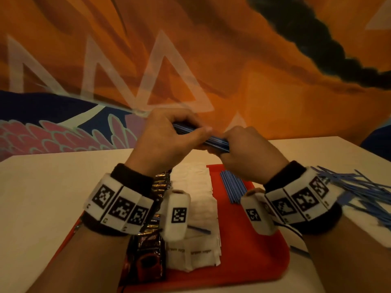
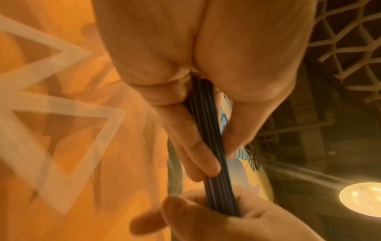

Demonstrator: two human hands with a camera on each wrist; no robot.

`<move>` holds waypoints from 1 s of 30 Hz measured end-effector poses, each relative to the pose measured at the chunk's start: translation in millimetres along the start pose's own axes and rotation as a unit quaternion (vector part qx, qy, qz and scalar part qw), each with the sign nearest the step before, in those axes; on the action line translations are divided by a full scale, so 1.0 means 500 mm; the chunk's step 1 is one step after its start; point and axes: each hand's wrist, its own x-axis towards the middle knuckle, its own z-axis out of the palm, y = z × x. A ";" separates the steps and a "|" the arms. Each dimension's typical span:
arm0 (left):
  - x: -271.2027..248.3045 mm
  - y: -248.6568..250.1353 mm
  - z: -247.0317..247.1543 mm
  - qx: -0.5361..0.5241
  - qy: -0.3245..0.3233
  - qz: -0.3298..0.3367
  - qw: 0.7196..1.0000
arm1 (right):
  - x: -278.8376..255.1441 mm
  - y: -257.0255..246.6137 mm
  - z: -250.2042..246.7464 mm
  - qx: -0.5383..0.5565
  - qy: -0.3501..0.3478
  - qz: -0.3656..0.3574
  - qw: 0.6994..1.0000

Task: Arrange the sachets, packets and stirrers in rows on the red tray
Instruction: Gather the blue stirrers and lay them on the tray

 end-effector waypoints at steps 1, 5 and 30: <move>0.001 -0.003 0.003 -0.019 0.036 -0.017 0.999 | 0.000 -0.003 0.006 -0.010 0.018 -0.001 1.000; 0.010 -0.010 -0.001 -0.078 0.171 -0.061 0.980 | -0.004 -0.016 0.016 -0.042 0.077 0.014 0.996; -0.001 0.024 -0.017 -0.593 0.261 -0.142 0.748 | 0.017 -0.106 0.081 0.106 0.035 -0.048 0.993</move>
